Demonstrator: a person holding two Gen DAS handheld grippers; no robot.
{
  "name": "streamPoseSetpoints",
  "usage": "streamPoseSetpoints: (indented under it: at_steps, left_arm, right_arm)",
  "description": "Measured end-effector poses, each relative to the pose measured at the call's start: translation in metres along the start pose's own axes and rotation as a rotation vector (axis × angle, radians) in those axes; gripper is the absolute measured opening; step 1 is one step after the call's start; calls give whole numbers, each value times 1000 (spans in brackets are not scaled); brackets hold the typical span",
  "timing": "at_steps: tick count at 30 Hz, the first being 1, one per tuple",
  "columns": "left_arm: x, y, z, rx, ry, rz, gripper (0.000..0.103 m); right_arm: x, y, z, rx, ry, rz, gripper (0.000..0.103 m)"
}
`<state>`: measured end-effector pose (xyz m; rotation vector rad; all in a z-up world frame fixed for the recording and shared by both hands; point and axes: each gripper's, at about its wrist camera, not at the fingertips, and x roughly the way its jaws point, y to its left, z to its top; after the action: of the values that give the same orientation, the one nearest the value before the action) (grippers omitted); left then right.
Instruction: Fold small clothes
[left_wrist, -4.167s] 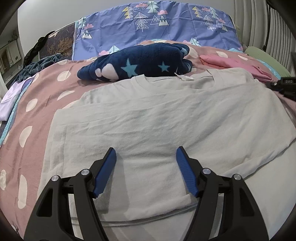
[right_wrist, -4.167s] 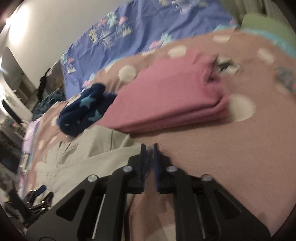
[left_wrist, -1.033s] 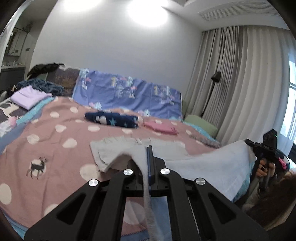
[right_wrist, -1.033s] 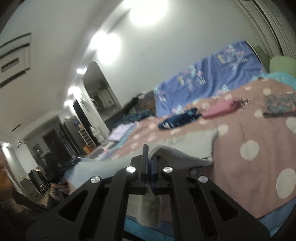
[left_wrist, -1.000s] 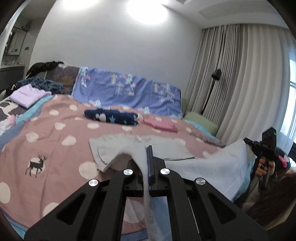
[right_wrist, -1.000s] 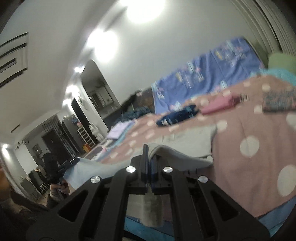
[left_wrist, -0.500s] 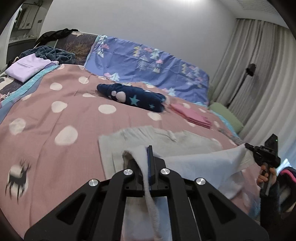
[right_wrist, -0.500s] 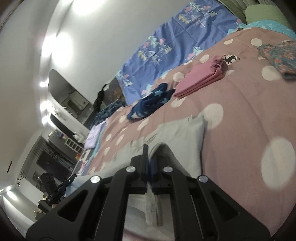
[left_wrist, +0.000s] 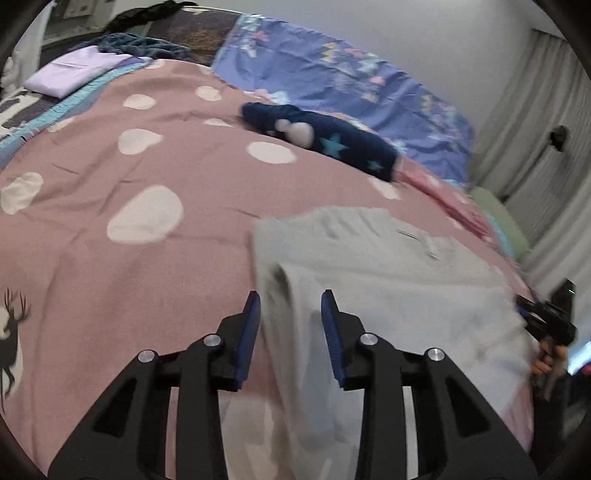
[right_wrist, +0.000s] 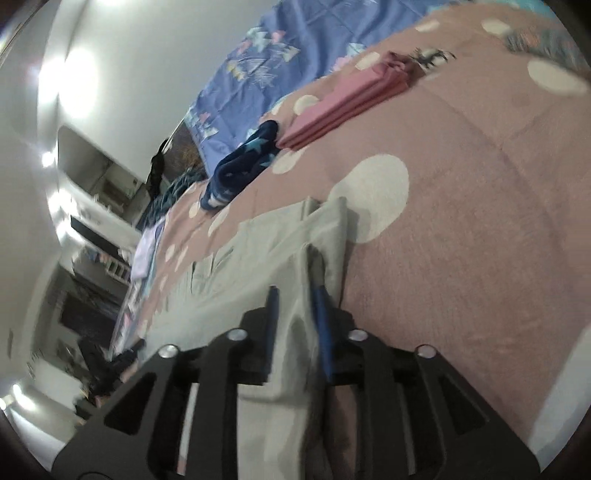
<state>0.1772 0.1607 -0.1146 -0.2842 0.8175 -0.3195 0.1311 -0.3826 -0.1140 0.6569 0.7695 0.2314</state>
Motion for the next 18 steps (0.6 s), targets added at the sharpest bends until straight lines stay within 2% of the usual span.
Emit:
streamPoseSetpoints:
  at_steps: [1,4,5,6,7,14,16,18]
  left_arm:
    - [-10,-4,-8,12,6,-19,34]
    - [-16,-15,-22,56,52,1,32]
    - [-16,-17,-26,74,65,14,24]
    - [-17,-22,-28,105,72,46,10]
    - [-17,-24,-29,120,74,54,5]
    - [-37,-43,-4,154,-10,47,5]
    - [-40,-49,14,164,-38,26,5]
    - [-36,-53,35,169,-66,36,5]
  right_arm:
    - [-4,4,-4,-37,3,-20,25]
    - [-10,11,-13,-88,20,-43,23]
    - [-11,14,-13,-99,21,-52,19]
    - [-12,16,-15,-117,17,-67,12]
    - [-14,19,-16,-136,10,-90,10]
    - [-28,37,-3,-162,-49,-75,9]
    - [-30,42,11,-130,-52,-23,9]
    - [-26,43,33,-69,-57,29,8]
